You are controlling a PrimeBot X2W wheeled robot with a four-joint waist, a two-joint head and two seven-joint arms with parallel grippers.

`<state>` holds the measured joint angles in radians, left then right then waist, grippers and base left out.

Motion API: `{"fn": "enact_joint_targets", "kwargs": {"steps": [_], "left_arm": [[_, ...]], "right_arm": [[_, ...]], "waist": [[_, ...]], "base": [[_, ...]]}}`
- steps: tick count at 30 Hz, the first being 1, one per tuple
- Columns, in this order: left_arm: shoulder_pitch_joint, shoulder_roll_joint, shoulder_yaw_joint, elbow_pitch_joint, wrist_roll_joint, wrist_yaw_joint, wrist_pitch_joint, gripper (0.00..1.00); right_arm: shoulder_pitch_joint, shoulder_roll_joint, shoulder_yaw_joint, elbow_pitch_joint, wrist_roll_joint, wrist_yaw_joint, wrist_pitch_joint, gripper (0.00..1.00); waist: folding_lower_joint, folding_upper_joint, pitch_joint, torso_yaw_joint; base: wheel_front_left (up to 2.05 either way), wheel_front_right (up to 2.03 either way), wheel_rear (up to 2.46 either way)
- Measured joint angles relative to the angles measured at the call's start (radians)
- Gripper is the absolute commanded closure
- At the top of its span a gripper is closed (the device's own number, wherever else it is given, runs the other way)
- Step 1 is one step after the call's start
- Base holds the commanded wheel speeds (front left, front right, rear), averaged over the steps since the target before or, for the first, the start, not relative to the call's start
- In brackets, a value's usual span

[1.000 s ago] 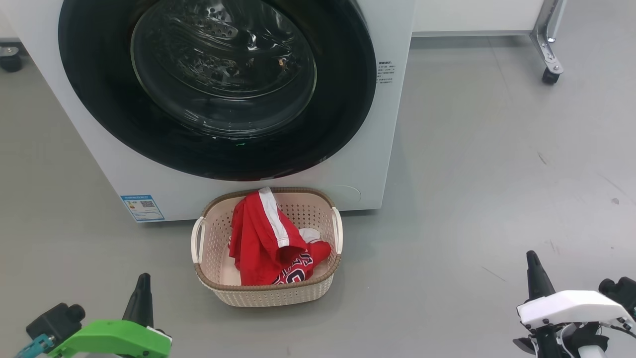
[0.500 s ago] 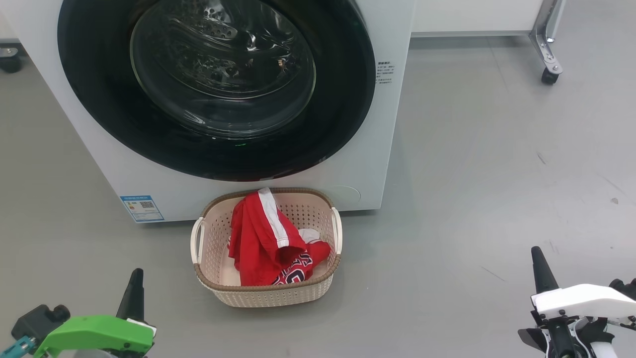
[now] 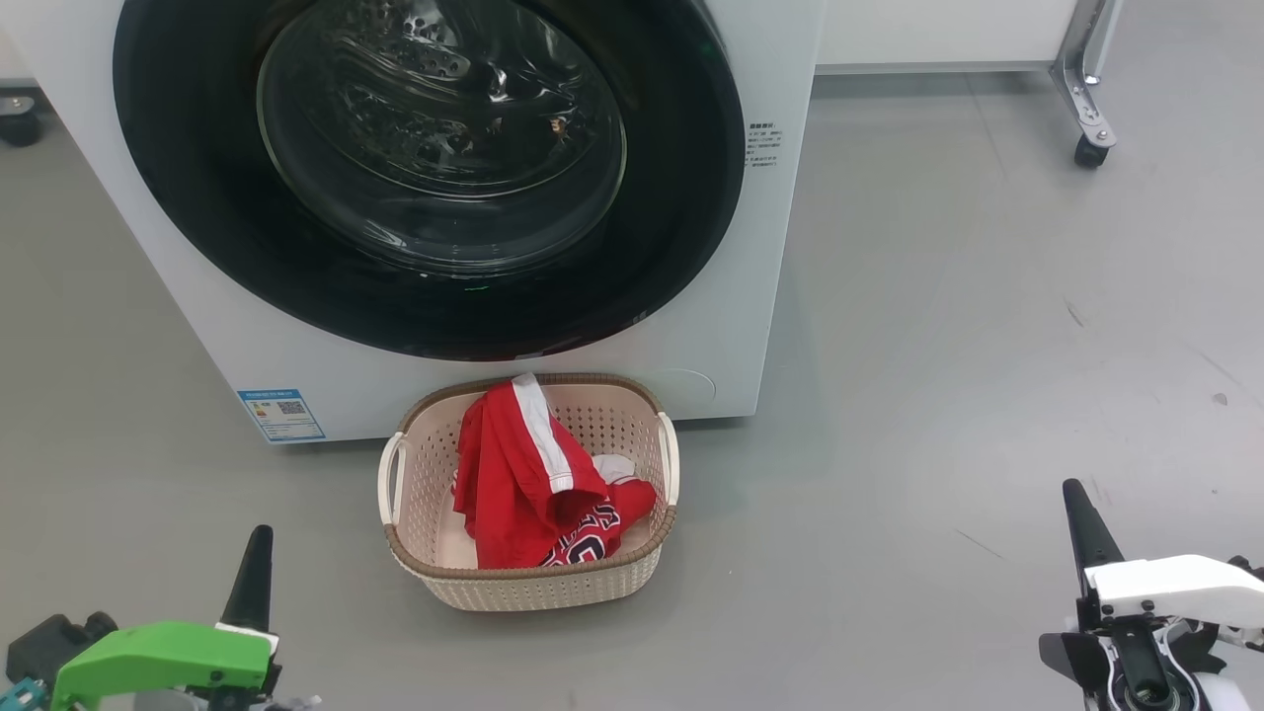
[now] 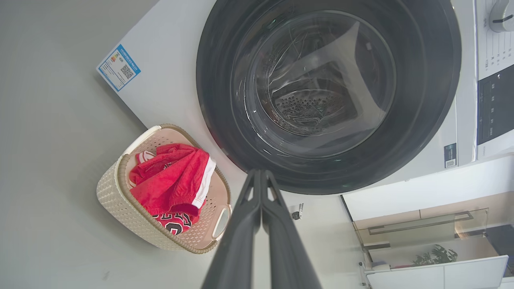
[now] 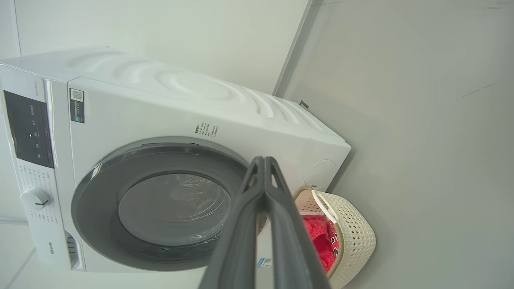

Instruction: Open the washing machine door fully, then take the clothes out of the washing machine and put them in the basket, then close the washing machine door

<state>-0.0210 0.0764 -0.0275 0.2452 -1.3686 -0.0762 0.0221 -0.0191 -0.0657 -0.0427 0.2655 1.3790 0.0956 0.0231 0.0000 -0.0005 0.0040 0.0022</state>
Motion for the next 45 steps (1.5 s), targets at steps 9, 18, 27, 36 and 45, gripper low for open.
{"fn": "enact_joint_targets", "kwargs": {"steps": [9, 18, 27, 36, 45], "left_arm": [[-0.011, -0.004, 0.029, 0.009, -0.115, -0.019, 0.024, 1.0], [-0.026, -0.008, 0.057, 0.021, -0.23, -0.036, 0.048, 1.0], [-0.031, -0.012, 0.064, 0.029, -0.274, -0.044, 0.056, 1.0], [-0.031, -0.012, 0.065, 0.031, -0.274, -0.044, 0.056, 1.0], [-0.032, -0.013, 0.066, 0.032, -0.274, -0.044, 0.056, 1.0]], "right_arm": [[-0.018, 0.004, -0.028, 0.005, 0.104, 0.009, 0.026, 1.0], [-0.034, 0.008, -0.058, 0.009, 0.207, 0.018, 0.056, 1.0], [-0.039, 0.01, -0.068, 0.011, 0.24, 0.026, 0.064, 1.0], [-0.039, 0.01, -0.069, 0.011, 0.24, 0.026, 0.064, 1.0], [-0.039, 0.011, -0.069, 0.011, 0.24, 0.026, 0.064, 1.0]], "waist": [[0.0, 0.0, -0.001, -0.001], [0.0, 0.0, -0.001, -0.002], [0.0, 0.0, -0.001, -0.002], [0.0, 0.0, -0.001, -0.002], [0.0, 0.0, -0.001, -0.002]], "base": [[0.0, 0.0, 0.0], [0.0, 0.0, 0.0], [0.0, 0.0, 0.0], [0.0, 0.0, 0.0], [0.0, 0.0, 0.0]]}}
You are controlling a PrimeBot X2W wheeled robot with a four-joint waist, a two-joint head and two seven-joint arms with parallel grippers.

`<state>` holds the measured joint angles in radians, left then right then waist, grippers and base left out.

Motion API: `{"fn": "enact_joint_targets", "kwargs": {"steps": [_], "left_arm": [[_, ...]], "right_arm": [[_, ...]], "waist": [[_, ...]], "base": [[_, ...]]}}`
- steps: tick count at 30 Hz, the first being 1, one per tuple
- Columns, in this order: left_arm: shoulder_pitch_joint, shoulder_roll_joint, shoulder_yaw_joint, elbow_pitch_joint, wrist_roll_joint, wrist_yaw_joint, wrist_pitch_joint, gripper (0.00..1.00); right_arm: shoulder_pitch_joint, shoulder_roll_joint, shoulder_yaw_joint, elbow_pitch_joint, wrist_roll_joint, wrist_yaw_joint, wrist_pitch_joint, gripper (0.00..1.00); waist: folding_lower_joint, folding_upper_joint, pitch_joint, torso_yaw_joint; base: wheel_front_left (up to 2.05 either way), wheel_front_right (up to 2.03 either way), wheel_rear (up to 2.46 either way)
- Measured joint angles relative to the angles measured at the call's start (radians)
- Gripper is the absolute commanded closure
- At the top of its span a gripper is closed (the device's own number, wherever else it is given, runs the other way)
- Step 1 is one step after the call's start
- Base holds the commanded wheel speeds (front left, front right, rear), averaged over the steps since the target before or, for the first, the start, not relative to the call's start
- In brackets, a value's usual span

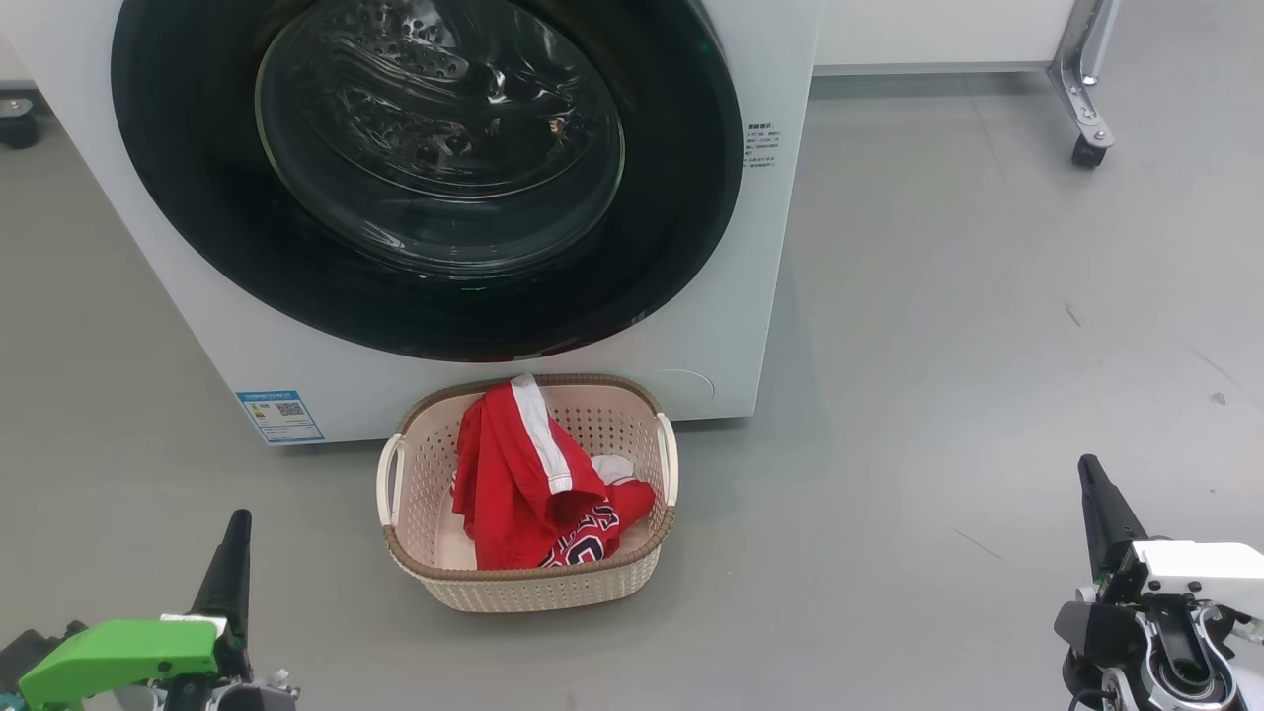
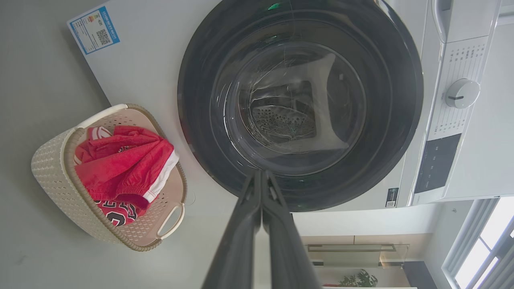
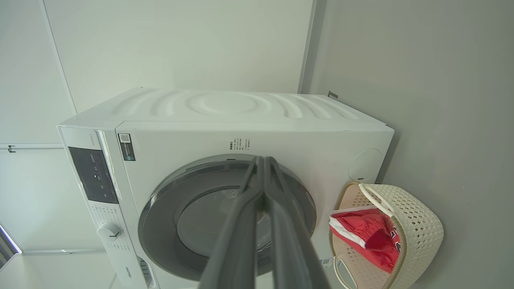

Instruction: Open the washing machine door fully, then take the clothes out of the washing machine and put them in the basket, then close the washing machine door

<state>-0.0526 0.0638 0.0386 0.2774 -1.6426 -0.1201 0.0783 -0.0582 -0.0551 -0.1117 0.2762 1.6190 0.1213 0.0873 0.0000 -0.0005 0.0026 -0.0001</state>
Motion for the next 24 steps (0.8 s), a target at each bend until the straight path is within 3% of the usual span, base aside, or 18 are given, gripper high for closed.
{"fn": "enact_joint_targets", "kwargs": {"steps": [24], "left_arm": [[-0.001, -0.001, 0.002, 0.002, 0.0, 0.0, 0.0, 1.0]], "right_arm": [[0.0, 0.001, -0.001, 0.0, 0.0, 0.0, 0.0, 1.0]], "waist": [[0.0, 0.0, 0.0, 0.0]], "base": [[0.0, 0.0, 0.0]]}}
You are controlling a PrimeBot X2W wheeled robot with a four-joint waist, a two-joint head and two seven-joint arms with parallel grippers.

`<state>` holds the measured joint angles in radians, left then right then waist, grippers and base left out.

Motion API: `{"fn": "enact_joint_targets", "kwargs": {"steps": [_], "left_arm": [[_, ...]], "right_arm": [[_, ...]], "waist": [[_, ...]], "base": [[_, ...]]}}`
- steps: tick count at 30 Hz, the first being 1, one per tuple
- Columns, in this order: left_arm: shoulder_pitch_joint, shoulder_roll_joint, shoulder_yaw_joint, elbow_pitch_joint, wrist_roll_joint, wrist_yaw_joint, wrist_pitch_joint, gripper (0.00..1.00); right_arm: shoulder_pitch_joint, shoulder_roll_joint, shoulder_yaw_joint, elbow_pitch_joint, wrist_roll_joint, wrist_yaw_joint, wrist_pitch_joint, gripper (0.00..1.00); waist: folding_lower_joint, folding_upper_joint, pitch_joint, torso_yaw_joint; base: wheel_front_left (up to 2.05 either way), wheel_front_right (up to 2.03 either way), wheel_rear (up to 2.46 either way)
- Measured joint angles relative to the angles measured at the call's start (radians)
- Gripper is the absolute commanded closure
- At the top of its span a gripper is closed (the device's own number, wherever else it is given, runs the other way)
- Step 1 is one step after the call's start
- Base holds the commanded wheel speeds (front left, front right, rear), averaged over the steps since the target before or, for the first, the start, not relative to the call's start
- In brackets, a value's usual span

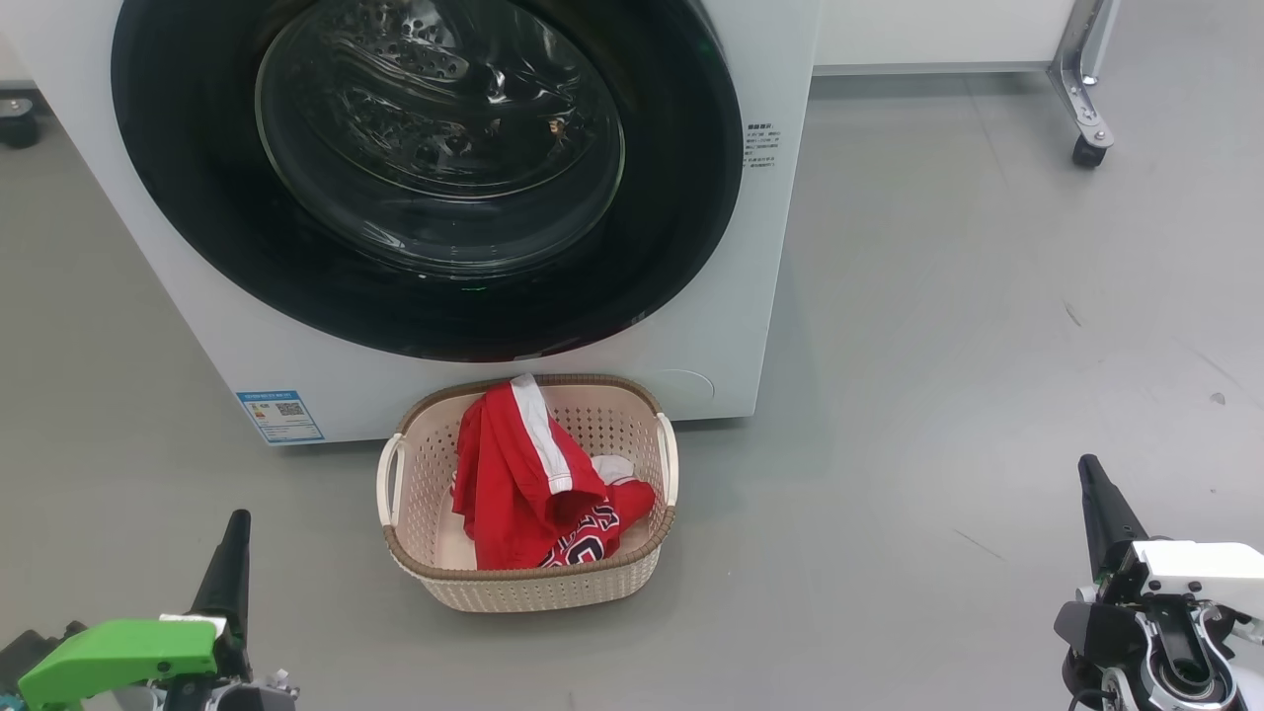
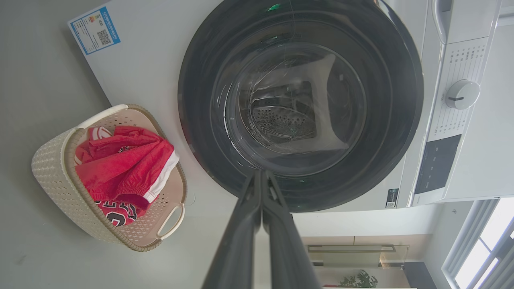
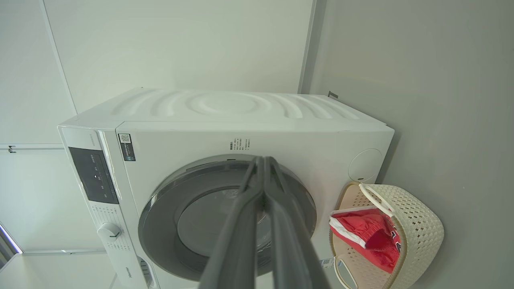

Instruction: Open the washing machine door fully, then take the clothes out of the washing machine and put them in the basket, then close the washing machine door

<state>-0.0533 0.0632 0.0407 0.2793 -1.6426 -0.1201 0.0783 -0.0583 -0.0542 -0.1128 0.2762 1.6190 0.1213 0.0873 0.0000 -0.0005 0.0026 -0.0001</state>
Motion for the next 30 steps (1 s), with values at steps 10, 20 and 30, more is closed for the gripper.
{"fn": "enact_joint_targets", "kwargs": {"steps": [10, 20, 30], "left_arm": [[0.0, -0.001, 0.001, 0.001, 0.0, 0.0, 0.0, 1.0], [0.0, -0.001, 0.001, 0.001, 0.0, 0.0, 0.0, 1.0], [-0.001, -0.002, 0.002, 0.001, 0.0, 0.0, 0.0, 1.0]], "right_arm": [[0.0, 0.0, -0.001, 0.0, 0.0, 0.0, 0.005, 1.0], [0.0, 0.001, -0.001, 0.0, 0.0, 0.0, 0.005, 1.0], [0.0, 0.001, -0.001, 0.0, 0.0, 0.0, 0.005, 1.0]], "waist": [[0.0, 0.0, 0.0, 0.0], [0.0, 0.0, 0.0, 0.0], [0.0, 0.0, 0.0, 0.0]], "base": [[0.0, 0.0, 0.0], [0.0, 0.0, 0.0], [0.0, 0.0, 0.0]]}}
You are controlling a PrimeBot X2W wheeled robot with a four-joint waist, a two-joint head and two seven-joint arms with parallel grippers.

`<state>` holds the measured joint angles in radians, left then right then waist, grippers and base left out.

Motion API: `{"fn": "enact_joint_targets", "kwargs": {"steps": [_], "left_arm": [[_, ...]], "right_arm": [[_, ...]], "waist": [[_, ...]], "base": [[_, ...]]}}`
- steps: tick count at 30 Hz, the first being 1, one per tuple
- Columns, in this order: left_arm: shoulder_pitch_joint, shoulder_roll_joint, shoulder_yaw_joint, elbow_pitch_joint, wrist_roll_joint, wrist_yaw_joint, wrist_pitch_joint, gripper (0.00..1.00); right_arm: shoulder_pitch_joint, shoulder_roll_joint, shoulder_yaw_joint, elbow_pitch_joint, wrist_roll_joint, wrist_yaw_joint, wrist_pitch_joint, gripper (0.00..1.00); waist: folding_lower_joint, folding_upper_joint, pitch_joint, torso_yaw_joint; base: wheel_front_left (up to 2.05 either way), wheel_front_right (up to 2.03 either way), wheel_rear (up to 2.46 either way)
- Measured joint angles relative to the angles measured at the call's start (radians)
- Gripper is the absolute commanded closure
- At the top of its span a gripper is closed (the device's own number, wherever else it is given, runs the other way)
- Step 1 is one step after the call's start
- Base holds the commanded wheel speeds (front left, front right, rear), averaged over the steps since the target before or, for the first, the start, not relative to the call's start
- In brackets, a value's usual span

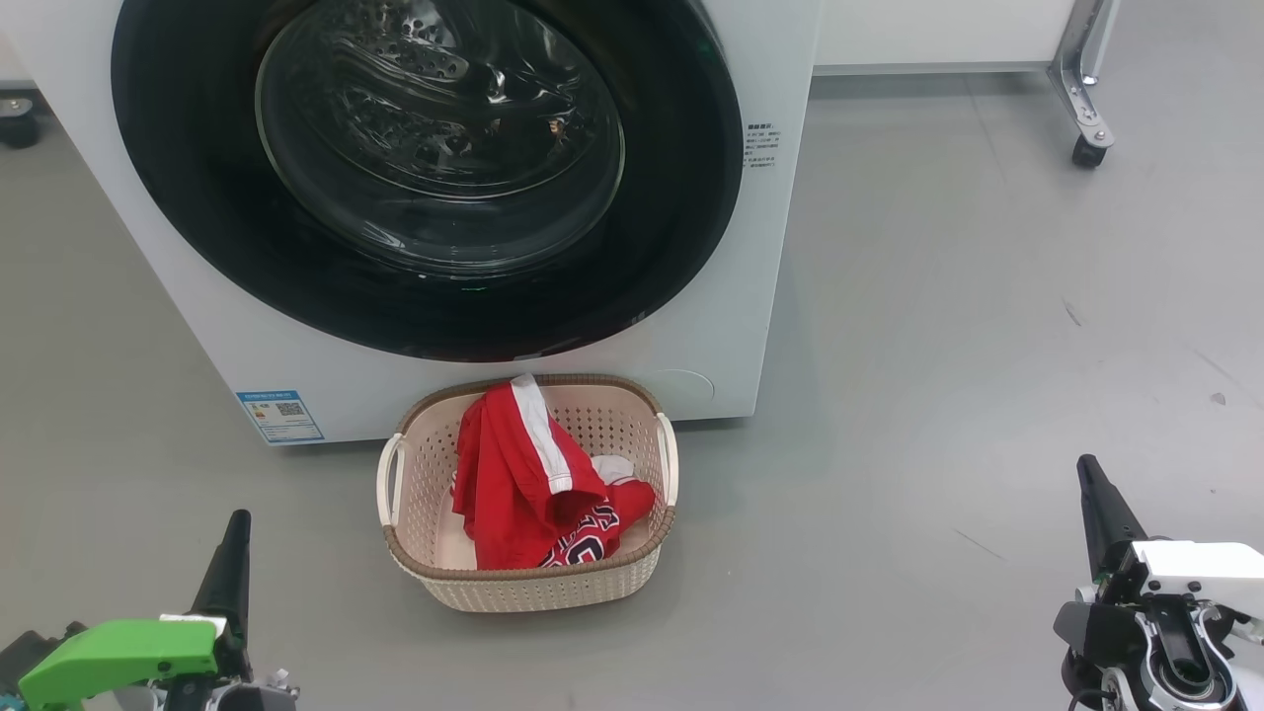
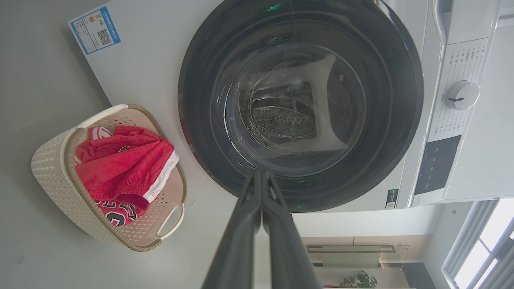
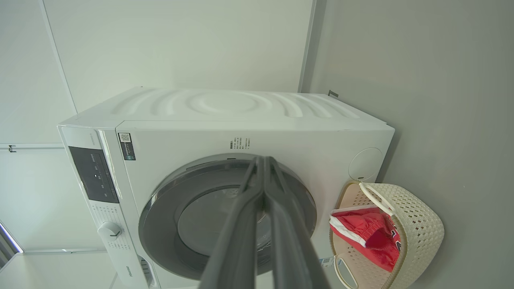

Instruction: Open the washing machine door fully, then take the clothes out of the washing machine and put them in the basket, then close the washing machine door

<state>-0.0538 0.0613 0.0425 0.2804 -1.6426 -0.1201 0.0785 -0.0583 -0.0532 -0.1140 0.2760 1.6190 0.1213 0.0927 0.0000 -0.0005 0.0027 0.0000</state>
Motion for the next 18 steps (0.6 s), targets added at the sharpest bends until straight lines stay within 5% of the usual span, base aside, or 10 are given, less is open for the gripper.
{"fn": "enact_joint_targets", "kwargs": {"steps": [18], "left_arm": [[0.0, -0.002, 0.002, 0.0, 0.0, 0.0, 0.001, 1.0]], "right_arm": [[0.0, 0.001, -0.001, 0.0, 0.0, 0.0, 0.0, 1.0]], "waist": [[0.0, 0.0, 0.0, 0.0]], "base": [[0.0, 0.0, 0.0]]}}
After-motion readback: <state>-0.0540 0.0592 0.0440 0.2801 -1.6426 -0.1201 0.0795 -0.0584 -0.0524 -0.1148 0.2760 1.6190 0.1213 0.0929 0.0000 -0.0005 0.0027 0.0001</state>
